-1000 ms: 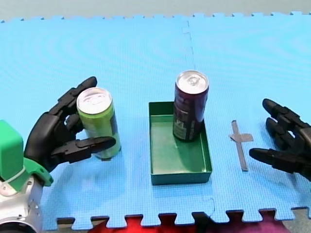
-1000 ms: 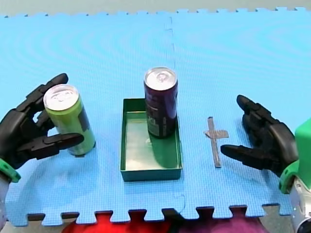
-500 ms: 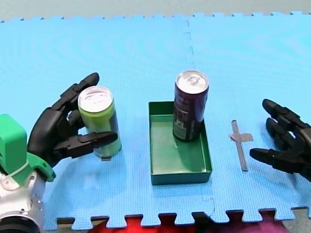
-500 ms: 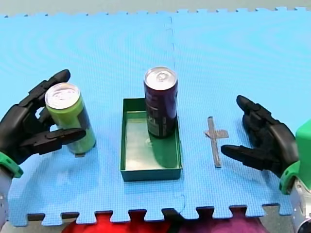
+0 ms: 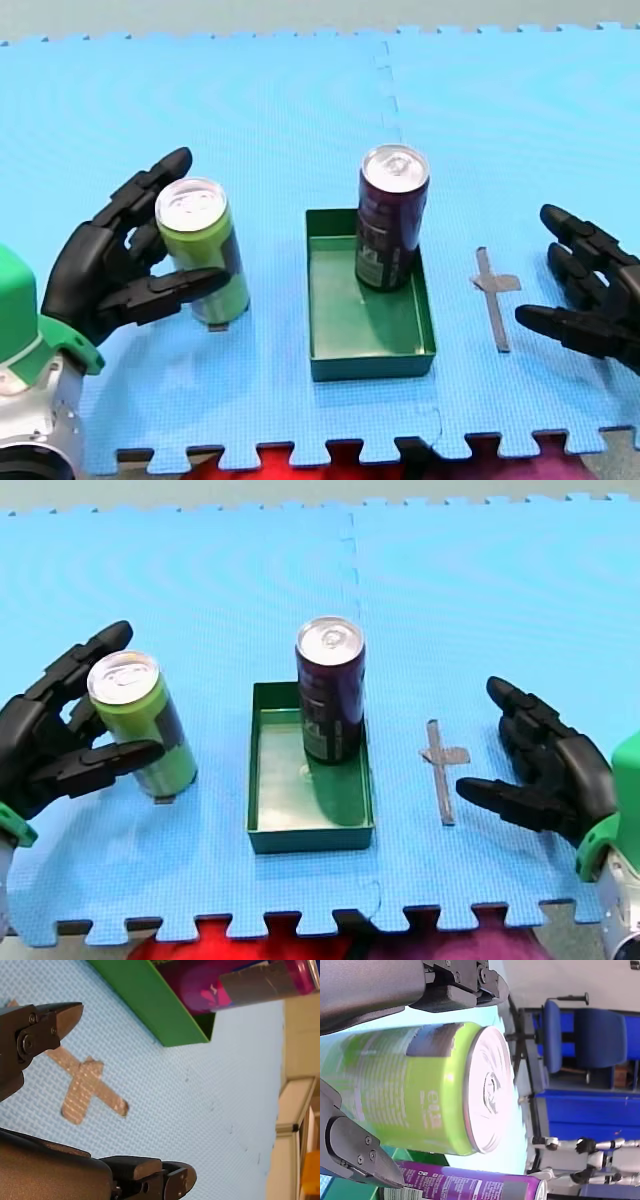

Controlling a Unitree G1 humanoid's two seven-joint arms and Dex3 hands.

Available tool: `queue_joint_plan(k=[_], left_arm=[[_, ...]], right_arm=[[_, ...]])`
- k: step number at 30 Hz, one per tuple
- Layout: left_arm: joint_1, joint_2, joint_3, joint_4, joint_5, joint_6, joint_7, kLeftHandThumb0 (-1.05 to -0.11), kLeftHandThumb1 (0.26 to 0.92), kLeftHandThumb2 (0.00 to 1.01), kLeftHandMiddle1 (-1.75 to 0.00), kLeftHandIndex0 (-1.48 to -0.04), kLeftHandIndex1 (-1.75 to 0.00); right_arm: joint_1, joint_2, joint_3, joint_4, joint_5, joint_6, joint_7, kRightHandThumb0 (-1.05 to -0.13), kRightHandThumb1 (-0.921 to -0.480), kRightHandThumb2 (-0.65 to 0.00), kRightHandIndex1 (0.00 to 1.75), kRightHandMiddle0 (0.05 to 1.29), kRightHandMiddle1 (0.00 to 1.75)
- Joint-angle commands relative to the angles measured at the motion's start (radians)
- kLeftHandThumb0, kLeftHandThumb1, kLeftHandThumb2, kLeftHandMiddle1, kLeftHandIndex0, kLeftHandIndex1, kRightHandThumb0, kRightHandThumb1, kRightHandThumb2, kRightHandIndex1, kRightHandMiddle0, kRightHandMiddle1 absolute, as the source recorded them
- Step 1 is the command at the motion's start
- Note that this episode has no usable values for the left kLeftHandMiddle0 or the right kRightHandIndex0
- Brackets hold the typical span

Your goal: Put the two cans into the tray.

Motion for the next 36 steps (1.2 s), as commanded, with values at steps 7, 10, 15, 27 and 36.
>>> queue_joint_plan(k=[7, 10, 15, 27, 36], left_arm=[[-0.012, -0.022, -0.031, 0.043, 0.134, -0.13, 0.268, -0.649, 0.634, 0.0, -0.56, -0.75, -0.96], [-0.001, -0.044, -0.052, 0.037, 0.183, -0.156, 0.366, -0.491, 0.701, 0.02, -1.62, -0.54, -1.66], [-0.002, -0.047, -0.054, 0.046, 0.175, -0.164, 0.36, -0.395, 0.728, 0.02, -1.74, -0.54, -1.74], [-0.007, -0.04, -0.05, 0.05, 0.139, -0.168, 0.33, -0.373, 0.735, 0.01, -1.75, -0.54, -1.75], [-0.011, -0.031, -0.041, 0.061, 0.122, -0.167, 0.305, -0.38, 0.739, 0.01, -1.75, -0.54, -1.75]], right_arm=[[-0.003, 0.0, -0.014, 0.002, 0.016, 0.006, 0.006, -0.897, -0.787, -0.004, 0.0, 0.27, 0.0], [-0.004, 0.001, -0.019, 0.002, 0.022, 0.009, 0.006, -0.896, -0.79, -0.004, 0.01, 0.28, 0.0], [-0.006, 0.0, -0.022, 0.001, 0.023, 0.012, 0.003, -0.892, -0.792, -0.003, 0.01, 0.28, 0.0], [-0.007, -0.002, -0.031, 0.001, 0.023, 0.012, -0.004, -0.911, -0.807, -0.004, 0.01, 0.28, 0.0], [-0.012, 0.0, -0.038, 0.004, 0.024, 0.012, -0.013, -0.949, -0.825, -0.006, 0.01, 0.29, 0.0]])
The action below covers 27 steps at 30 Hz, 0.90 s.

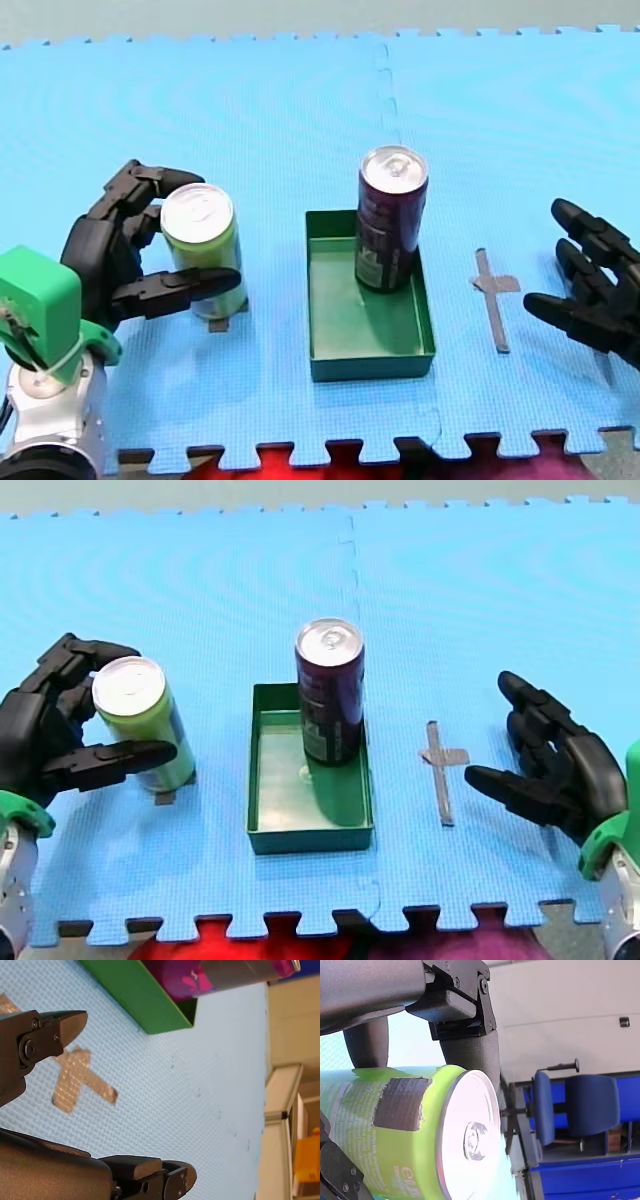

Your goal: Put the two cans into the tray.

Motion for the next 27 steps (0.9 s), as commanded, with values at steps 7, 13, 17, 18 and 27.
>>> queue_joint_plan(k=[7, 13, 17, 18, 27], left_arm=[[0.001, 0.002, 0.01, 0.015, -0.004, 0.014, 0.001, -0.387, 0.743, 0.01, -1.75, -0.54, -1.75], [0.001, -0.007, 0.022, 0.009, -0.018, 0.035, 0.012, -0.39, 0.746, 0.01, -1.75, -0.54, -1.75], [0.001, -0.011, 0.026, 0.003, -0.027, 0.054, 0.017, -0.396, 0.75, 0.01, -1.75, -0.54, -1.75], [0.001, -0.011, 0.027, 0.001, -0.028, 0.057, 0.02, -0.397, 0.75, 0.01, -1.75, -0.54, -1.75], [0.001, -0.022, 0.045, -0.008, -0.05, 0.066, 0.023, -0.394, 0.763, 0.01, -1.75, -0.54, -1.75]], right_arm=[[-0.008, -0.005, -0.008, 0.009, 0.007, 0.003, 0.005, -0.963, -0.833, -0.004, 0.01, 0.29, 0.0], [-0.007, -0.006, -0.012, 0.015, 0.008, 0.002, 0.017, -0.965, -0.835, -0.002, 0.01, 0.29, 0.0], [-0.007, -0.004, -0.015, 0.016, 0.01, 0.003, 0.021, -0.967, -0.836, -0.002, 0.0, 0.29, 0.0], [-0.007, -0.004, -0.015, 0.016, 0.011, 0.003, 0.022, -0.967, -0.836, -0.001, 0.0, 0.29, 0.0], [-0.005, -0.004, -0.021, 0.015, 0.018, 0.005, 0.035, -0.97, -0.839, -0.001, 0.0, 0.3, 0.0]])
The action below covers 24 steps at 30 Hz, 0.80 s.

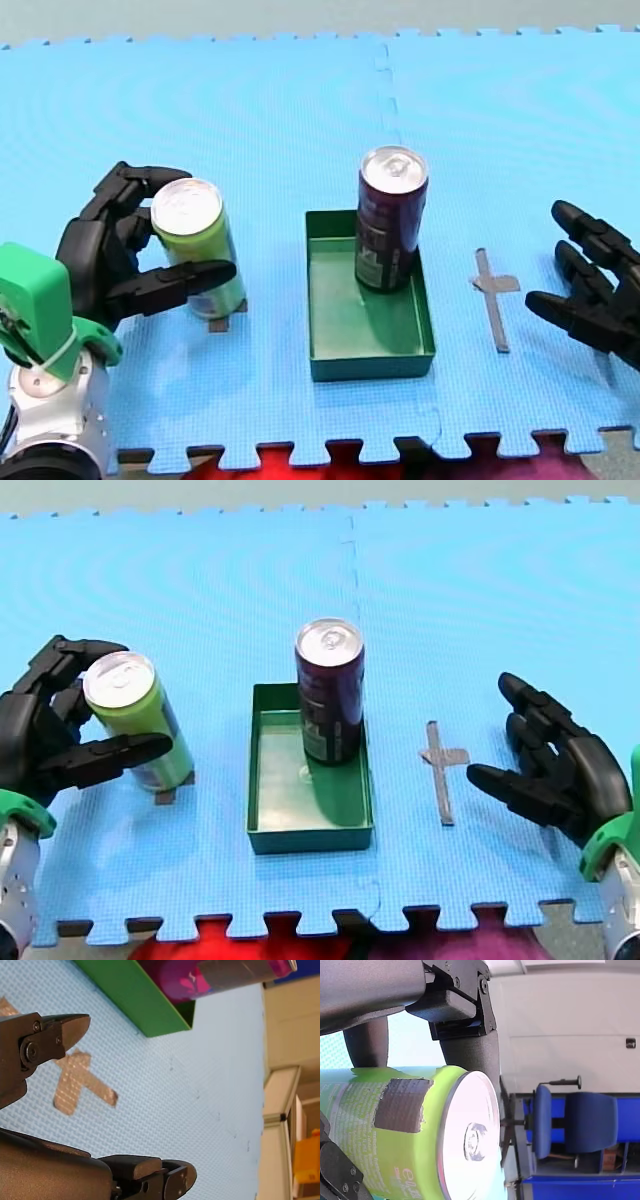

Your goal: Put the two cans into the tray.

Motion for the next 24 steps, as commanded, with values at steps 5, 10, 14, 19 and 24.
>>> queue_joint_plan(k=[5, 10, 14, 19, 24], left_arm=[[0.004, -0.008, 0.017, -0.007, -0.016, 0.003, 0.012, -0.384, 0.771, 0.01, -1.75, -0.54, -1.75], [0.006, -0.018, 0.014, -0.029, -0.012, -0.002, 0.031, -0.377, 0.781, 0.01, -1.75, -0.54, -1.75], [0.019, -0.023, 0.002, -0.082, 0.0, 0.008, 0.054, -0.38, 0.788, 0.01, -1.75, -0.53, -1.75], [0.049, -0.031, -0.015, -0.176, 0.015, 0.035, 0.083, -0.39, 0.798, 0.01, -1.75, -0.53, -1.75], [0.073, -0.033, -0.029, -0.246, 0.023, 0.062, 0.103, -0.404, 0.81, 0.02, -1.75, -0.53, -1.75]], right_arm=[[0.0, -0.005, -0.006, -0.001, 0.009, 0.002, 0.01, -0.972, -0.843, -0.002, 0.0, 0.3, 0.0], [0.002, -0.005, -0.009, 0.002, 0.01, 0.004, 0.017, -0.971, -0.846, -0.002, 0.0, 0.3, 0.0], [0.003, -0.003, -0.011, 0.002, 0.014, 0.009, 0.023, -0.969, -0.849, -0.002, 0.0, 0.3, 0.0], [0.002, -0.003, -0.013, 0.003, 0.015, 0.013, 0.026, -0.969, -0.853, -0.002, 0.0, 0.3, 0.0], [0.004, -0.003, -0.013, 0.008, 0.013, 0.012, 0.025, -0.967, -0.854, -0.002, 0.0, 0.3, 0.0]])
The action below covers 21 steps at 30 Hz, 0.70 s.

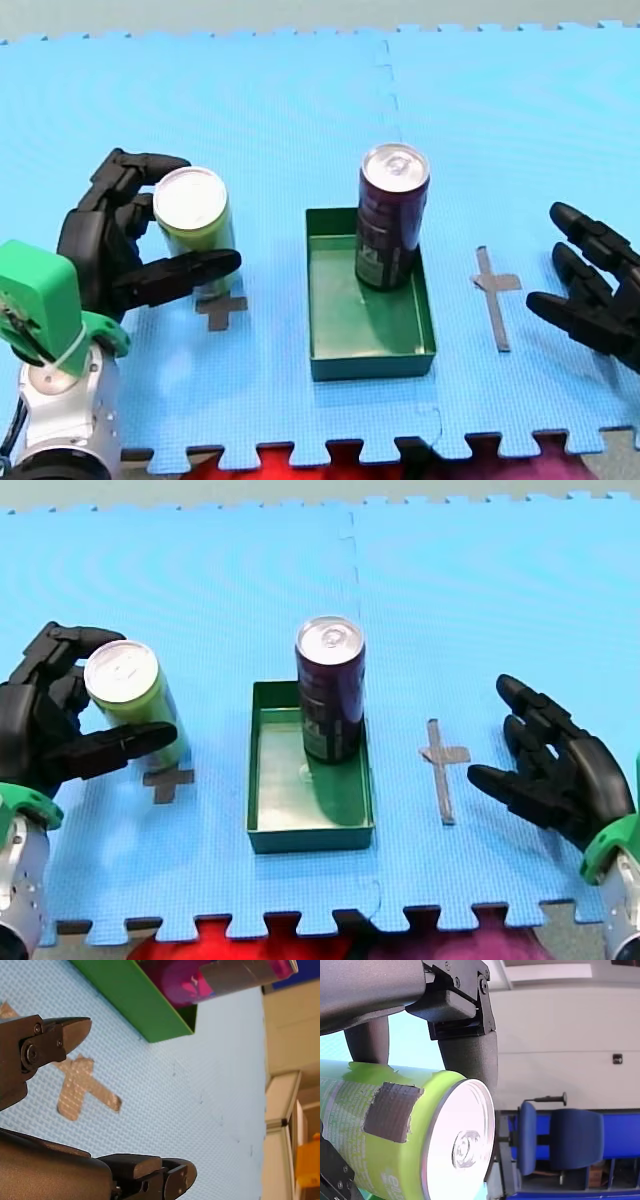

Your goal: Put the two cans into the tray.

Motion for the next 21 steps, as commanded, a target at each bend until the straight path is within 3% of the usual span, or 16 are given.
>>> queue_joint_plan(k=[1, 9, 21], left_arm=[[0.008, 0.003, -0.004, -0.029, -0.002, 0.006, 0.005, -0.406, 0.812, 0.02, -1.75, -0.53, -1.75], [0.04, 0.002, -0.025, -0.111, 0.003, 0.042, 0.01, -0.423, 0.828, 0.02, -1.75, -0.53, -1.75], [0.104, -0.02, -0.058, -0.302, -0.023, 0.189, 0.002, -0.436, 0.84, 0.01, -1.75, -0.53, -1.75]], right_arm=[[0.001, -0.003, -0.003, 0.003, 0.004, 0.0, 0.001, -0.966, -0.855, -0.001, 0.0, 0.3, 0.0], [0.005, 0.0, -0.002, 0.002, 0.003, -0.004, 0.003, -0.968, -0.86, -0.002, 0.0, 0.29, 0.0], [0.009, 0.002, 0.002, 0.007, 0.0, -0.008, 0.001, -0.969, -0.871, -0.003, 0.0, 0.29, 0.0]])
